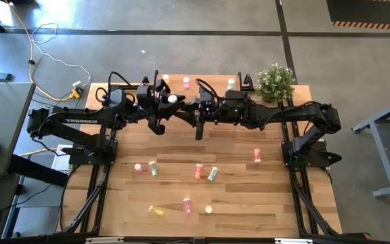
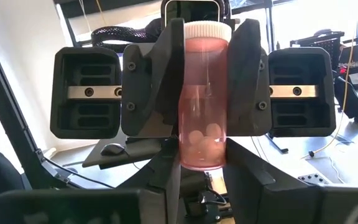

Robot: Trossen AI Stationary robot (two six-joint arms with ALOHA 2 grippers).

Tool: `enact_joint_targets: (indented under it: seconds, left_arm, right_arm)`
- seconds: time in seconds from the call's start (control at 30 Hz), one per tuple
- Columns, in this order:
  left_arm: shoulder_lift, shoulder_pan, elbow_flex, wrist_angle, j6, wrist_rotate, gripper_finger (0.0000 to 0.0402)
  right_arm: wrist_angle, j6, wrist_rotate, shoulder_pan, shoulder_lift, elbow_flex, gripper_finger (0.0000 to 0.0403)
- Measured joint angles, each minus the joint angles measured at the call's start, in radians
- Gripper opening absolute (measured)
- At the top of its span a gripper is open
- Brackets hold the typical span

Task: Pick and place medicine bottles onto shelf by color
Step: Put the bottom pink pill bottle on the shelf

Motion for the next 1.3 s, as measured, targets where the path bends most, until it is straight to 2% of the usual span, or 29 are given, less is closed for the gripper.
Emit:
enact_joint_targets:
  seconds: [0.43, 0.9, 1.3]
  left_arm:
    - [-0.001, 0.000, 0.002, -0.057, 0.034, 0.005, 0.0096]
    - [-0.030, 0.005, 0.001, -0.114, 0.053, -0.002, 0.0202]
    - [-0.084, 0.027, 0.000, -0.242, 0.044, 0.001, 0.0200]
  right_arm:
    - [-0.008, -0.006, 0.006, 0.000, -0.001, 0.000, 0.0084]
    - [-0.017, -0.008, 0.020, -0.001, -0.022, 0.000, 0.0083]
    - [-0.029, -0.007, 0.021, 0.000, -0.031, 0.000, 0.0083]
